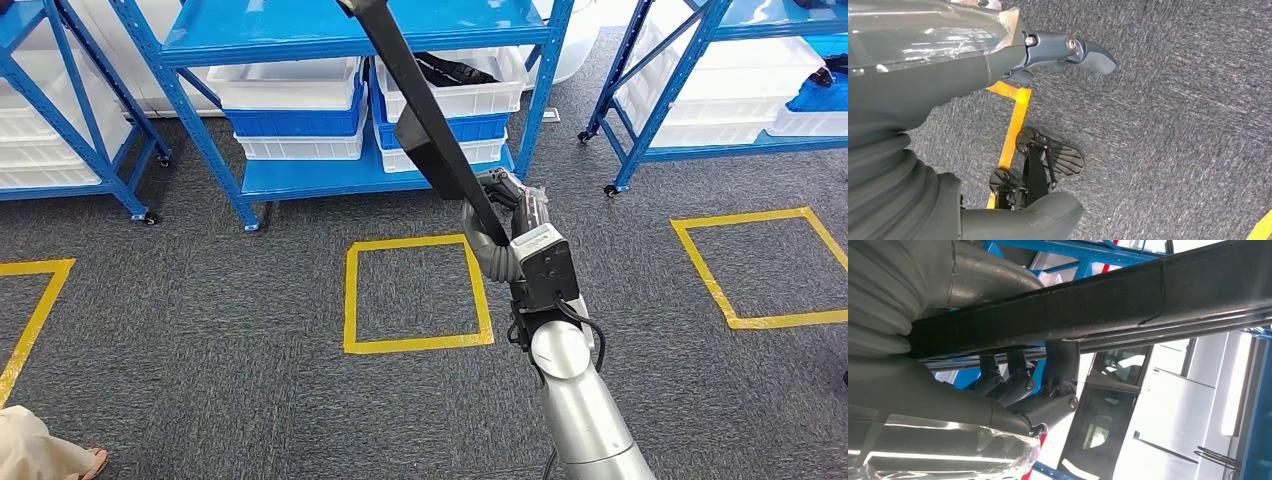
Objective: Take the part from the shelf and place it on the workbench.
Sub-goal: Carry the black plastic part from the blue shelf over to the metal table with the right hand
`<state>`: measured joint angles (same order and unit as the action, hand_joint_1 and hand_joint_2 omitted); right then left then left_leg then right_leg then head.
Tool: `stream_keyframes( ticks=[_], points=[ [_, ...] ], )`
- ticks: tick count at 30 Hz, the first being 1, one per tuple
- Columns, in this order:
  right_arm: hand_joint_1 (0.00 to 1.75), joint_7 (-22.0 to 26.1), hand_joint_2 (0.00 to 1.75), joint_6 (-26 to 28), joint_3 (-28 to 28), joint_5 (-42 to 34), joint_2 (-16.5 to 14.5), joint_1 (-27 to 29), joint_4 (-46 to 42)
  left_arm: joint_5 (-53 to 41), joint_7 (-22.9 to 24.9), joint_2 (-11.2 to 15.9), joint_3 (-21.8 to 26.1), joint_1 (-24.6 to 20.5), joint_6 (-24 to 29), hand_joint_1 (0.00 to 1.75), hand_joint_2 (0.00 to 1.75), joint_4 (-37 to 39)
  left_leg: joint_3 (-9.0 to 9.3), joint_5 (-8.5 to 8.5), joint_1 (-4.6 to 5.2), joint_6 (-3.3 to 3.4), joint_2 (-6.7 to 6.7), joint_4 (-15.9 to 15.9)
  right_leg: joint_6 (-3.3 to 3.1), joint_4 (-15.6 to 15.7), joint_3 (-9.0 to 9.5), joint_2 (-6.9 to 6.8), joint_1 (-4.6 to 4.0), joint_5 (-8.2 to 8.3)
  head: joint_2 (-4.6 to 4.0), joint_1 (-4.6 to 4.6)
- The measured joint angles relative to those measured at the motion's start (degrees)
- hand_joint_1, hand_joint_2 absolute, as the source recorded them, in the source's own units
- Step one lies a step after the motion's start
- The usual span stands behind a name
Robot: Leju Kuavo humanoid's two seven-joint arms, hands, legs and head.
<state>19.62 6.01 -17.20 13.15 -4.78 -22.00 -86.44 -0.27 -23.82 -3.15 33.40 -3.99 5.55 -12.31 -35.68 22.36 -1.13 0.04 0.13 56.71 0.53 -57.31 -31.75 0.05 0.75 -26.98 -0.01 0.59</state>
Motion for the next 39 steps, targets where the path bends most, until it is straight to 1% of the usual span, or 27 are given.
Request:
stream_keyframes(
  ticks=[9, 13, 16, 18, 19, 20, 21, 22, 23, 24, 25, 26, 27, 28, 29, 30, 31, 32, 33, 34, 35, 36, 37, 38, 39],
  points=[
    [1.75, 0.01, 1.75, -0.01, 0.0, -0.04, -0.05, -0.07, 0.37, -0.08, 0.0, -0.01, 0.0, -0.02, 0.0, 0.0, 1.75, 0.0, -0.01, 0.0, -0.01, 0.0, 0.0, 0.01, 0.0, 0.0, -0.03, 0.0, 0.0, 0.0, 0.0, 0.02],
    [1.75, 0.01, 1.75, -0.35, 0.03, -0.77, -0.31, -0.2, 0.68, -0.23, 0.11, 0.0, 0.0, -0.06, 0.0, 0.0, 1.75, 0.0, -0.4, 0.19, 0.0, 0.5, -0.08, 0.64, 0.24, 0.02, -0.04, 0.02, 0.52, 0.14, 0.01, 0.04],
    [1.75, 0.04, 1.75, -0.79, 0.08, -1.38, -0.43, -0.23, 0.83, -0.33, 0.25, 0.0, 0.0, -0.2, 0.08, 0.0, 1.75, 0.0, -0.46, 0.2, 0.07, 0.93, -0.07, 0.61, 0.54, 0.27, -0.05, 0.08, 0.48, 0.31, 0.0, 0.05],
    [1.75, 0.09, 1.75, -0.85, 0.2, -1.52, -0.41, -0.24, 0.82, -0.43, 0.36, -0.12, 0.0, -0.43, 0.22, 0.0, 1.75, 0.0, 0.1, -0.41, -0.24, 1.42, 0.35, -0.62, 0.78, -0.18, -0.41, 0.11, 0.27, -0.08, 0.0, 0.0],
    [1.75, 0.11, 1.75, -0.84, 0.28, -1.57, -0.39, -0.28, 0.8, -0.55, 0.43, -0.19, 0.0, -0.56, 0.28, 0.0, 1.75, 0.0, 0.37, -0.75, -0.39, 1.64, 0.66, -1.3, 0.7, -1.69, -1.18, 0.1, 0.14, -1.01, 0.0, -0.09],
    [1.75, 0.11, 1.75, -0.81, 0.4, -1.64, -0.37, -0.28, 0.79, -0.7, 0.52, -0.27, 0.0, -0.67, 0.33, 0.0, 1.75, 0.0, 0.55, -1.01, -0.55, 1.76, 1.02, -1.79, 0.51, -4.38, -2.47, 0.07, 0.13, -2.43, 0.0, -0.2],
    [1.75, 0.08, 1.75, -0.78, 0.54, -1.71, -0.35, -0.23, 0.78, -0.84, 0.61, -0.31, 0.0, -0.76, 0.37, 0.0, 1.75, 0.0, 0.53, -1.09, -0.51, 1.81, 1.31, -1.9, 0.34, -7.98, -4.24, 0.07, 0.22, -4.12, 0.0, -0.24],
    [1.75, 0.01, 1.75, -0.75, 0.71, -1.75, -0.33, -0.1, 0.78, -0.97, 0.71, -0.32, 0.0, -0.84, 0.37, 0.0, 1.75, 0.0, 0.41, -1.14, -0.52, 1.8, 1.67, -1.87, 0.33, -11.75, -6.01, 0.06, 0.32, -5.61, 0.0, -0.31],
    [1.75, -0.08, 1.75, -0.73, 0.9, -1.78, -0.29, 0.1, 0.78, -1.04, 0.8, -0.32, 0.0, -0.88, 0.37, 0.0, 1.75, 0.0, 0.3, -1.19, -0.56, 1.74, 2.04, -1.84, 0.58, -14.31, -7.19, 0.05, 0.51, -6.38, 0.0, -0.31],
    [1.75, -0.2, 1.75, -0.73, 1.04, -1.79, -0.25, 0.27, 0.78, -1.08, 0.85, -0.36, 0.0, -0.92, 0.37, 0.0, 1.75, 0.0, 0.21, -1.25, -0.62, 1.63, 2.46, -1.79, 1.08, -14.94, -7.41, 0.01, 0.73, -6.34, 0.0, -0.31],
    [1.75, -0.28, 1.75, -0.72, 1.14, -1.79, -0.21, 0.36, 0.78, -1.09, 0.9, -0.42, 0.0, -0.94, 0.37, 0.0, 1.75, 0.0, 0.09, -1.29, -0.75, 1.42, 2.9, -1.67, 1.81, -13.16, -6.39, -0.18, 0.99, -5.4, 0.0, -0.33],
    [1.75, -0.35, 1.75, -0.72, 1.18, -1.8, -0.21, 0.33, 0.76, -1.09, 0.92, -0.48, 0.0, -0.96, 0.37, 0.0, 1.75, 0.0, -0.06, -1.26, -0.93, 1.11, 3.35, -1.38, 2.64, -9.42, -4.31, -0.85, 1.28, -3.92, 0.0, -0.33],
    [1.75, -0.43, 1.75, -0.72, 1.19, -1.8, -0.24, 0.25, 0.75, -1.09, 0.94, -0.49, 0.01, -0.97, 0.39, 0.0, 1.75, -0.01, -0.25, -1.15, -0.96, 0.64, 3.77, -0.89, 3.19, -5.79, -2.32, -1.98, 1.46, -2.74, 0.0, -0.34],
    [1.75, -0.56, 1.75, -0.73, 1.19, -1.78, -0.32, 0.13, 0.7, -1.08, 0.95, -0.47, 0.03, -0.97, 0.43, 0.0, 1.75, -0.01, -0.47, -0.88, -0.98, 0.09, 4.2, -0.22, 3.34, -2.89, -0.85, -2.94, 1.52, -1.8, -0.01, -0.42],
    [1.75, -0.72, 1.75, -0.73, 1.2, -1.75, -0.41, 0.04, 0.66, -1.08, 0.94, -0.41, 0.06, -0.97, 0.47, 0.0, 1.75, -0.02, -0.63, -0.66, -0.91, -0.44, 4.56, 0.31, 3.06, -1.48, -0.1, -3.63, 1.49, -1.36, 0.0, -0.38],
    [1.75, -0.91, 1.75, -0.74, 1.21, -1.71, -0.51, -0.01, 0.62, -1.08, 0.95, -0.38, 0.11, -0.94, 0.52, 0.0, 1.75, -0.02, -0.65, -0.52, -0.83, -0.88, 4.99, 0.62, 2.41, -1.5, -0.26, -3.68, 1.33, -1.33, 0.0, -0.34],
    [1.75, -1.1, 1.75, -0.76, 1.23, -1.67, -0.61, -0.04, 0.58, -1.08, 0.96, -0.42, 0.19, -0.89, 0.55, 0.0, 1.75, -0.01, -0.62, -0.5, -0.95, -1.24, 5.51, 0.74, 1.75, -1.63, -0.57, -3.05, 1.22, -1.12, 0.0, -0.25],
    [1.75, -1.21, 1.75, -0.77, 1.25, -1.65, -0.7, -0.02, 0.57, -1.08, 0.96, -0.49, 0.27, -0.87, 0.56, 0.0, 1.75, 0.0, -0.61, -0.45, -1.18, -1.56, 5.69, 0.73, 1.13, -1.82, -0.74, -2.4, 1.22, -0.95, 0.0, -0.06],
    [1.75, -1.3, 1.75, -0.78, 1.28, -1.62, -0.79, -0.02, 0.55, -1.08, 0.97, -0.56, 0.36, -0.84, 0.57, 0.0, 1.75, 0.01, -0.76, 0.2, -1.44, -1.81, 5.27, 1.21, 0.59, -1.87, -0.98, -1.77, 1.2, -0.68, 0.0, 0.01],
    [1.75, -1.33, 1.75, -0.79, 1.33, -1.61, -0.87, -0.01, 0.53, -1.09, 0.97, -0.61, 0.44, -0.79, 0.59, 0.0, 1.75, 0.02, -1.31, 1.6, -1.61, -1.98, 4.23, 2.67, 0.08, -1.84, -1.14, -1.16, 1.19, -0.38, 0.0, 0.13],
    [1.75, -1.34, 1.75, -0.79, 1.38, -1.61, -0.98, 0.01, 0.52, -1.09, 0.96, -0.64, 0.55, -0.71, 0.6, 0.0, 1.75, 0.02, -2.31, 3.69, -1.66, -2.03, 2.78, 5.28, -0.34, -1.82, -1.23, -0.61, 1.13, -0.1, 0.0, 0.25],
    [1.75, -1.35, 1.75, -0.79, 1.43, -1.61, -1.07, 0.05, 0.52, -1.09, 0.95, -0.62, 0.7, -0.58, 0.64, 0.0, 1.75, 0.02, -3.72, 6.16, -1.54, -1.92, 1.45, 9.04, -0.68, -1.83, -1.46, -0.04, 0.91, 0.12, 0.0, 0.35],
    [1.75, -1.35, 1.75, -0.79, 1.45, -1.61, -1.16, 0.14, 0.54, -1.09, 0.93, -0.63, 0.85, -0.43, 0.67, 0.0, 1.75, 0.02, -5.31, 8.3, -1.36, -1.71, 0.67, 13.19, -0.97, -1.84, -1.67, 0.6, 0.63, 0.31, 0.0, 0.42],
    [1.75, -1.36, 1.75, -0.79, 1.46, -1.61, -1.22, 0.27, 0.55, -1.09, 0.91, -0.62, 0.99, -0.29, 0.7, 0.0, 1.75, 0.02, -6.52, 9.6, -1.16, -1.44, 0.32, 16.42, -1.18, -1.85, -1.85, 1.3, 0.31, 0.45, 0.0, 0.45],
    [1.75, -1.37, 1.75, -0.79, 1.48, -1.61, -1.25, 0.42, 0.56, -1.09, 0.9, -0.62, 1.08, -0.2, 0.72, 0.0, 1.75, 0.02, -6.92, 9.9, -0.93, -1.02, 0.14, 17.89, -1.39, -1.86, -1.99, 2.05, -0.02, 0.6, 0.0, 0.46]
  ],
)
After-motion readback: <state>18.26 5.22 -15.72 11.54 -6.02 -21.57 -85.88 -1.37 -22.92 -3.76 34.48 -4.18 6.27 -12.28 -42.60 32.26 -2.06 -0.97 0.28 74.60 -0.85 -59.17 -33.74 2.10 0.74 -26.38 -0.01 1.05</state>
